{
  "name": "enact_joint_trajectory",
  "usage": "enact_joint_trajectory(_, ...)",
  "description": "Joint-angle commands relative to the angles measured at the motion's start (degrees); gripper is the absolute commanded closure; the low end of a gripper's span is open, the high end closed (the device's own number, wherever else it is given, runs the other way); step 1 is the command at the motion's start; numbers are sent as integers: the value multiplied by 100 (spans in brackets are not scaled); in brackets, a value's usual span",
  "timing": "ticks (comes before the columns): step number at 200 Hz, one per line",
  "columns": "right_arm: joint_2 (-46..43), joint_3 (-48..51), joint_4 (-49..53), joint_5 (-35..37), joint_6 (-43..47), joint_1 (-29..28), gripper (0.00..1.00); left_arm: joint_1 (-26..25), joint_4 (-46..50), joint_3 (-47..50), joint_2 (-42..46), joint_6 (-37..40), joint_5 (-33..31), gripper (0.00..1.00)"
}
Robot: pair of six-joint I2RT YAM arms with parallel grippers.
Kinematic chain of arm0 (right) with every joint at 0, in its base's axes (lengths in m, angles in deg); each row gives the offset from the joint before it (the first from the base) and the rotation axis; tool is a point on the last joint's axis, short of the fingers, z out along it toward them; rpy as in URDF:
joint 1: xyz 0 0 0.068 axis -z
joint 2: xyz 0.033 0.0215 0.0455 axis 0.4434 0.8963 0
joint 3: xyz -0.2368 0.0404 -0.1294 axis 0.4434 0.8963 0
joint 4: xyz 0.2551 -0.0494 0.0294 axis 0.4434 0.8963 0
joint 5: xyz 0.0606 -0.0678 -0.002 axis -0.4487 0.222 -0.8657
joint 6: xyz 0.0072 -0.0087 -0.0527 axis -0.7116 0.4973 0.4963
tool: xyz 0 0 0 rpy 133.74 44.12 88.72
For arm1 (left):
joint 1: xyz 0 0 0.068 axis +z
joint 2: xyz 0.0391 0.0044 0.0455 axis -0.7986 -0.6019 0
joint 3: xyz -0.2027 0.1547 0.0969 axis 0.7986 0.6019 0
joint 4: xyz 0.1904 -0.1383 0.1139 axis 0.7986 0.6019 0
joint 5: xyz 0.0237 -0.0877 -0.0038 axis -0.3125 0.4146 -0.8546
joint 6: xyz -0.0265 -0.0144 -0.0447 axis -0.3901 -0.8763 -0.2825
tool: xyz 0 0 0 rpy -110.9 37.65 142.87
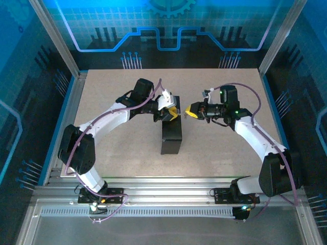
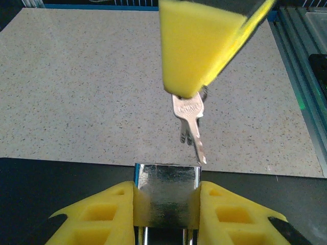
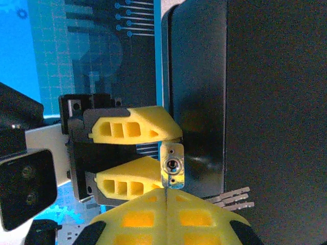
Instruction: Unlock a padlock with a key
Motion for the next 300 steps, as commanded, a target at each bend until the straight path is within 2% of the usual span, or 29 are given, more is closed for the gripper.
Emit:
enact_joint_trajectory(1, -188, 111, -212, -17, -156, 109, 100, 33, -423, -21, 333, -3, 290, 88)
enact_joint_trajectory(300, 102, 140, -780, 221, -715, -183, 100, 31, -693, 15, 380, -219, 293, 88)
